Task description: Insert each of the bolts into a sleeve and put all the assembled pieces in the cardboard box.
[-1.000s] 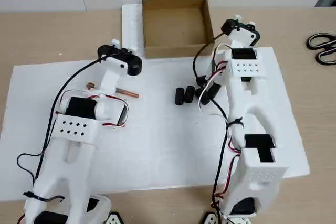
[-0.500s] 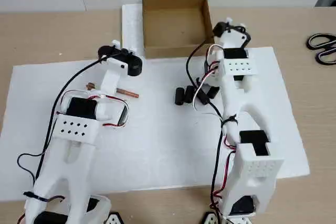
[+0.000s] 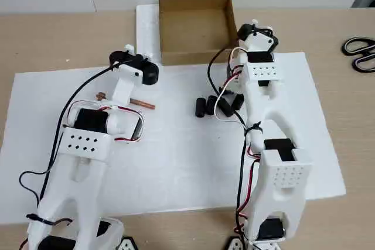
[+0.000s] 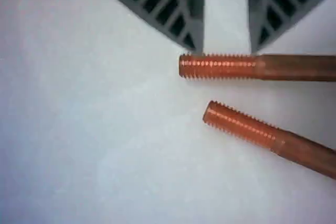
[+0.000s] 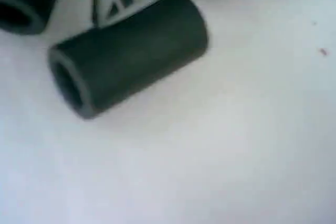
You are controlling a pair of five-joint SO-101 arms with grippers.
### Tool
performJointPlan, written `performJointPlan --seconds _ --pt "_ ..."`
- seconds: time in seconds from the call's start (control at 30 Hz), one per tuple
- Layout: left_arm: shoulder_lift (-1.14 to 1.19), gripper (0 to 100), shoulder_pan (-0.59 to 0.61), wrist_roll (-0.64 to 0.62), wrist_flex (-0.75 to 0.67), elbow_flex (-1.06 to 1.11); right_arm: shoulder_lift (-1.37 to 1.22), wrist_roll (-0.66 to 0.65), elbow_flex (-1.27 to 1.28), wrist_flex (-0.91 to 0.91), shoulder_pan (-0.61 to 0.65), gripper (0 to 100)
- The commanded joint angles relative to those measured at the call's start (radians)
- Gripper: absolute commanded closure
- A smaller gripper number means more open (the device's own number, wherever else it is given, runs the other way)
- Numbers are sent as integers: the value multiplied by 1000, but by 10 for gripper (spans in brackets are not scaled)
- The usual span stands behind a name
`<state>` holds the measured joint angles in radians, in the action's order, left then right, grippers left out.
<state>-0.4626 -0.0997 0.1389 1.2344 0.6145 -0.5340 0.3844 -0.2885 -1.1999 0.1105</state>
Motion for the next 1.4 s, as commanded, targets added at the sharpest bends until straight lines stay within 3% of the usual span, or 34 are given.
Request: performJointPlan --seconds 0.0,1.17,1.37 --pt "-3 942 2 -2 -21 -5 -4 9 -37 13 -2 870" --pt "-9 942 5 3 -112 85 -101 -20 -37 35 -28 875" --pt "-9 942 3 3 -110 84 -94 -71 -37 27 -12 916"
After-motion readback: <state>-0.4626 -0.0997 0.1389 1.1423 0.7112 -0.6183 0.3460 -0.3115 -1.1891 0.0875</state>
